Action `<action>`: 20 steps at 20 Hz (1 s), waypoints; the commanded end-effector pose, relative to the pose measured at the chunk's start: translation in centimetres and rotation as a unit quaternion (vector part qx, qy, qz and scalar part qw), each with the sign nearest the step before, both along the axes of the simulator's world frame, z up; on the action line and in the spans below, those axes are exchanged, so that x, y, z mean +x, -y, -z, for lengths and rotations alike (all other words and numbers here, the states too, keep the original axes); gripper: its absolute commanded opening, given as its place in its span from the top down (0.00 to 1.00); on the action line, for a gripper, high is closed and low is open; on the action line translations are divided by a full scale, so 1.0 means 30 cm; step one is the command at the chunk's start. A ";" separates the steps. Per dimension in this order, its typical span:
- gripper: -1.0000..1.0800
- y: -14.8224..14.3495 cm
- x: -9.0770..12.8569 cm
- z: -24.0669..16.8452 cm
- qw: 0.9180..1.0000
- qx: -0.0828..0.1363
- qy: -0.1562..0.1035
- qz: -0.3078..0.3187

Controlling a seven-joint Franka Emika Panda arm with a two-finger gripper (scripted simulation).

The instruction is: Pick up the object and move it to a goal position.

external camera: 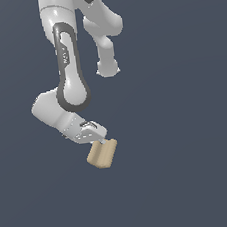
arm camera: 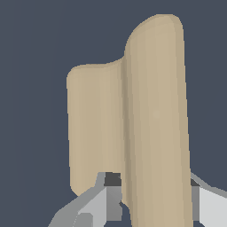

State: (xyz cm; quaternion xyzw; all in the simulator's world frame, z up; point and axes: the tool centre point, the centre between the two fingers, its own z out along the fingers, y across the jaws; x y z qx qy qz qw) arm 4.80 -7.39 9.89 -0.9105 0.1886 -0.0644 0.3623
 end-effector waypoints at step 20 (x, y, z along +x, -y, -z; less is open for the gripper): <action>1.00 0.520 0.129 -0.294 1.000 0.000 0.001 0.000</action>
